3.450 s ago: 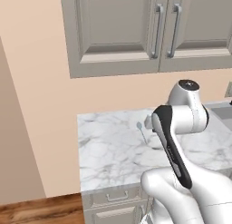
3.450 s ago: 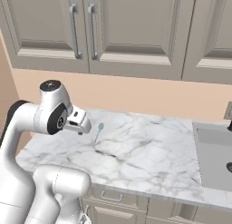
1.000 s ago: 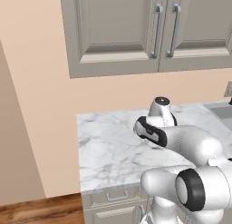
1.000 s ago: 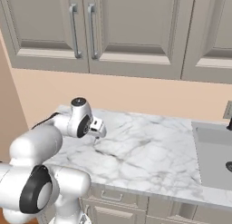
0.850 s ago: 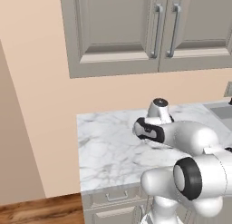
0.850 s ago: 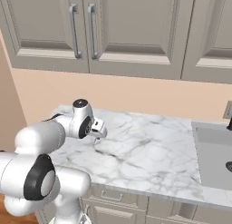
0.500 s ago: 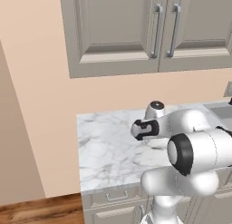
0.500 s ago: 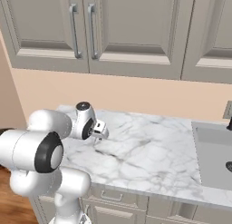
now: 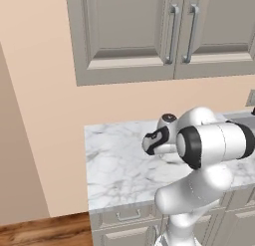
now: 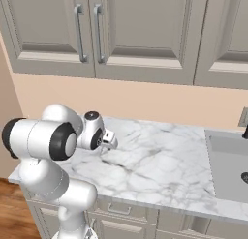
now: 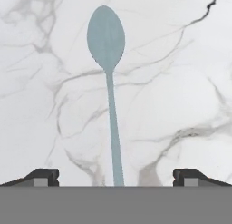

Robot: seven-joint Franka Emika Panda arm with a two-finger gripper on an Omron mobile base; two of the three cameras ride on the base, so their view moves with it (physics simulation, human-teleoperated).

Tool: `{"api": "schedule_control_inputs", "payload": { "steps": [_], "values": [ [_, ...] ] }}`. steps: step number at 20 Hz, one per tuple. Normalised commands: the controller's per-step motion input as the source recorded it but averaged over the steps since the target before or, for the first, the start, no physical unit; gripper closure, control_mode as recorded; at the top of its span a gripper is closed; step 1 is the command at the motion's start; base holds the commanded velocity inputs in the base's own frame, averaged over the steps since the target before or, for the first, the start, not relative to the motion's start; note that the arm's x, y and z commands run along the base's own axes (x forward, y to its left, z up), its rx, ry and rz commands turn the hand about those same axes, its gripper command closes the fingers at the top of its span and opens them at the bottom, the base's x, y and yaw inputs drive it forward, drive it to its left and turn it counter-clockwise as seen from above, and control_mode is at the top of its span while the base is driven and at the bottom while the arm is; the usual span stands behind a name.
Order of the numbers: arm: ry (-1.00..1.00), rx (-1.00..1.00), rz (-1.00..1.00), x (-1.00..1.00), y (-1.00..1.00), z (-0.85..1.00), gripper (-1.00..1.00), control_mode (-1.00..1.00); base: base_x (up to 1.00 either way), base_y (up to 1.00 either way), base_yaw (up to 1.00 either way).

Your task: Organize the utensils by type. Pick up the wooden spoons from the counter and place them in the open cabinet. Then pick up the metallic utensils from the counter and place them in the open drawer.

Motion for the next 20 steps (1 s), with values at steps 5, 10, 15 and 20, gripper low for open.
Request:
{"api": "schedule_control_inputs", "payload": {
  "steps": [5, 10, 15, 20],
  "values": [
    [0.0, 0.0, 0.0, 0.17, 0.0, -0.24, -1.0, -1.0, 0.0, 0.0, 0.0],
    [0.0, 0.0, 0.0, 0.15, 0.0, -0.23, -1.0, -1.0, 0.0, 0.0, 0.0],
    [0.0, 0.0, 0.0, 0.12, 0.0, -0.2, -1.0, -1.0, 0.0, 0.0, 0.0],
    [0.01, 0.0, 0.0, 0.02, 0.0, -0.11, -1.0, -1.0, 0.0, 0.0, 0.0]
  ]
}}
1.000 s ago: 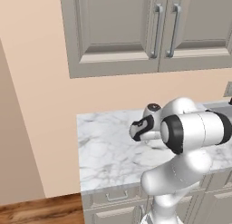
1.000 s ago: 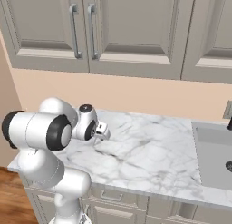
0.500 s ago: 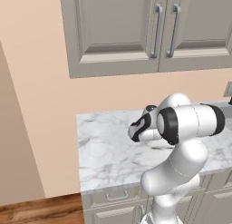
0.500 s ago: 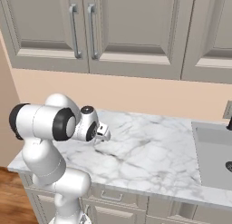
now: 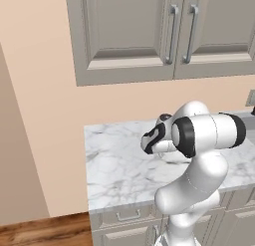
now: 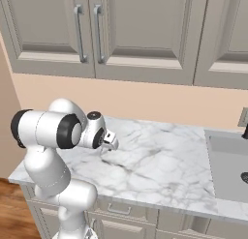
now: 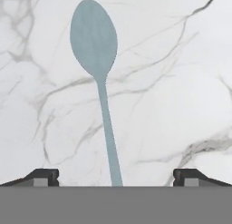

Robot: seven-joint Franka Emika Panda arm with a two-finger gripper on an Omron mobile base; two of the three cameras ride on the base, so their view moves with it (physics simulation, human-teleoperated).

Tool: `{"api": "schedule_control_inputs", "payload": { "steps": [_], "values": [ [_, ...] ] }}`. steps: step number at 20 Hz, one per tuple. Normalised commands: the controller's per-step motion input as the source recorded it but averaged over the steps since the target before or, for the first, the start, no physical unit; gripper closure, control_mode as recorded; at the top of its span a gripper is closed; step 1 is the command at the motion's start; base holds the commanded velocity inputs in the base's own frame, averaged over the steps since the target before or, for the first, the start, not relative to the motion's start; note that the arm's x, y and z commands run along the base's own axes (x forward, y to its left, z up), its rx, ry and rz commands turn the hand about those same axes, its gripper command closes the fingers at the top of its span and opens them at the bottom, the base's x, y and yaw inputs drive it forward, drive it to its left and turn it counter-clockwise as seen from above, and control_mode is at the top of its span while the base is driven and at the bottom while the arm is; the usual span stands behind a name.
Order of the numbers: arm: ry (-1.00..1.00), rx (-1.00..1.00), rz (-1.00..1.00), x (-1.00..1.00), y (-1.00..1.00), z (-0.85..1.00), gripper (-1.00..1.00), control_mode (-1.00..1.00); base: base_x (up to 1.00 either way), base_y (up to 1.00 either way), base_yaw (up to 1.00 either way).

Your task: Organize the utensils by type. Pick up the wooden spoons from the counter and place them in the open cabinet. Then pick up the metallic utensils from the counter and place them in the open drawer.

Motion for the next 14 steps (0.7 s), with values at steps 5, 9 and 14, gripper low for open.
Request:
{"api": "schedule_control_inputs", "payload": {
  "steps": [5, 9, 14],
  "values": [
    [0.02, 0.0, 0.0, 0.0, 0.0, 0.0, 1.0, -1.0, 0.0, 0.0, 0.0],
    [0.0, 0.0, 0.0, 0.0, 0.0, 0.0, 1.0, -1.0, 0.0, 0.0, 0.0],
    [0.01, 0.0, 0.0, 0.0, 0.0, -0.01, 1.0, -1.0, 0.0, 0.0, 0.0]
  ]
}}
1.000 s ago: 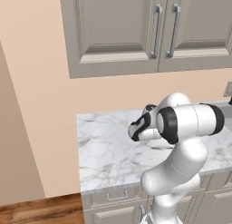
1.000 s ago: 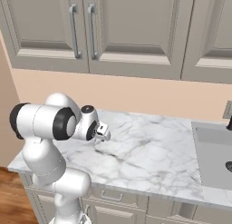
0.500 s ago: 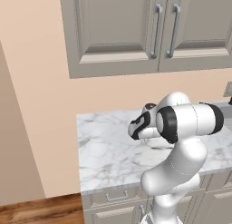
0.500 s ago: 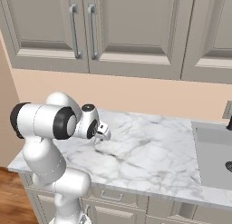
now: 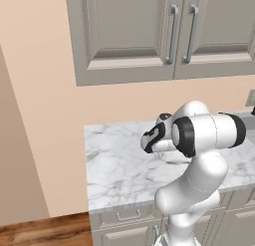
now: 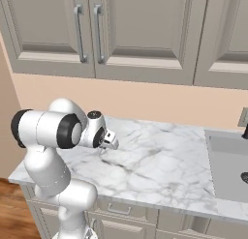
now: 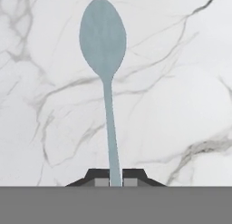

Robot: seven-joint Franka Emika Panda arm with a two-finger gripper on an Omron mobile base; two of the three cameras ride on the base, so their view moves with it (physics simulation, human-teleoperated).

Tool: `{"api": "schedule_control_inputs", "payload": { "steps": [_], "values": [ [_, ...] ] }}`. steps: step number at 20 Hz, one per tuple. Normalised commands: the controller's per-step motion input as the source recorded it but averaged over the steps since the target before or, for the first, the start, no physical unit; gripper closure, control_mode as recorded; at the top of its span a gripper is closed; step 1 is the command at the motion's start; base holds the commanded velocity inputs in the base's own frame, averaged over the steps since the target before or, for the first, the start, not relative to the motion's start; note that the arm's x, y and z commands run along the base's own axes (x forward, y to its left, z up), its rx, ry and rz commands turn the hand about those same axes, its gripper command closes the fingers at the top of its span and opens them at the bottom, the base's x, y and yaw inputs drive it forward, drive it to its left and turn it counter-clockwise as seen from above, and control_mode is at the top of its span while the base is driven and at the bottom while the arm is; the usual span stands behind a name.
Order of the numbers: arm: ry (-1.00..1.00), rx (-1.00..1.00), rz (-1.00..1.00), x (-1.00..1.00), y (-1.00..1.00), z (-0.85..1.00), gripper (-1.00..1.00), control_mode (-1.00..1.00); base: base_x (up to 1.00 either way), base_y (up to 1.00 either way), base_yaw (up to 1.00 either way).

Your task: Organize the utensils by type. Pick up the wooden spoons from the counter and place them in the open cabinet. Then pick up the metallic utensils from the counter and place them in the open drawer.

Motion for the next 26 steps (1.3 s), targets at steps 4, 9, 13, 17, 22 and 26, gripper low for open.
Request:
{"api": "schedule_control_inputs", "payload": {
  "steps": [4, 9, 13, 17, 22, 26],
  "values": [
    [0.03, 0.0, 0.0, 0.0, 0.01, -0.18, 1.0, -1.0, 0.0, 0.0, 0.0],
    [0.0, 0.0, 0.05, 0.0, 0.09, -0.1, 1.0, -1.0, 0.0, 0.0, 0.0],
    [-0.05, 0.0, 0.08, 0.0, 0.0, -0.69, 1.0, -1.0, 0.0, 0.0, 0.0],
    [-0.02, 0.0, 0.05, 0.03, 0.0, -0.91, 1.0, -1.0, 0.0, 0.0, 0.0],
    [-0.15, 0.0, 0.0, -0.06, 0.0, 0.04, 1.0, -1.0, 0.0, 0.0, 0.0],
    [-0.13, 0.0, 0.0, -0.09, 0.0, 0.36, 1.0, -1.0, 0.0, 0.0, 0.0]
  ]
}}
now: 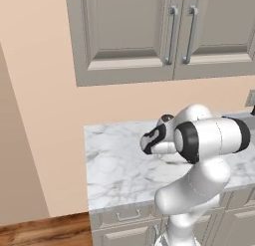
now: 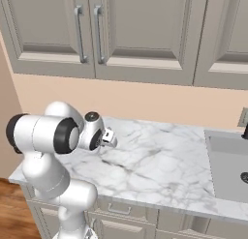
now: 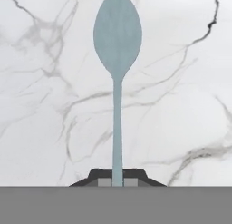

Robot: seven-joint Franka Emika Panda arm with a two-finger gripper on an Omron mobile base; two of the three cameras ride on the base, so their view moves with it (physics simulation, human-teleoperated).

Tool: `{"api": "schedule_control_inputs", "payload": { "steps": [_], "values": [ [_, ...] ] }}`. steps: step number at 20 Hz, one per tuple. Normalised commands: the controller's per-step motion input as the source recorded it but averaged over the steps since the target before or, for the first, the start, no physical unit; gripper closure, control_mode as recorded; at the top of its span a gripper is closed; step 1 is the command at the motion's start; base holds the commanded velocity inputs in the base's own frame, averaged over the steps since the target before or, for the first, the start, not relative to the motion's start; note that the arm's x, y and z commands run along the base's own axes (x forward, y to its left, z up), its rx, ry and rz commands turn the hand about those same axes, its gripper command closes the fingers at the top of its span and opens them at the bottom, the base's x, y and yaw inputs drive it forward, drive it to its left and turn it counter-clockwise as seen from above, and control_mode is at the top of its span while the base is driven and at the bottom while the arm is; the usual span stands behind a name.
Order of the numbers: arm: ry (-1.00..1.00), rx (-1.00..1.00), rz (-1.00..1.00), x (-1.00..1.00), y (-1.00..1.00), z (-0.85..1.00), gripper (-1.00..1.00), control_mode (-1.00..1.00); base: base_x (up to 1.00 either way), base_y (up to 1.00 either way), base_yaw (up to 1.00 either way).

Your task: Organize the utensils by type. Pick up the wooden spoons from the counter and place them in the open cabinet. Then pick up the metallic utensils from the counter and place them in the open drawer.

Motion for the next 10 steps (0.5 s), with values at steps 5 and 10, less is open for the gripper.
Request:
{"api": "schedule_control_inputs", "payload": {
  "steps": [5, 10],
  "values": [
    [-0.01, 0.0, 0.0, -0.07, 0.0, 0.56, 1.0, -1.0, 0.0, 0.0, 0.0],
    [0.01, 0.0, 0.0, -0.14, 0.0, 0.57, 1.0, -1.0, 0.0, 0.0, 0.0]
  ]
}}
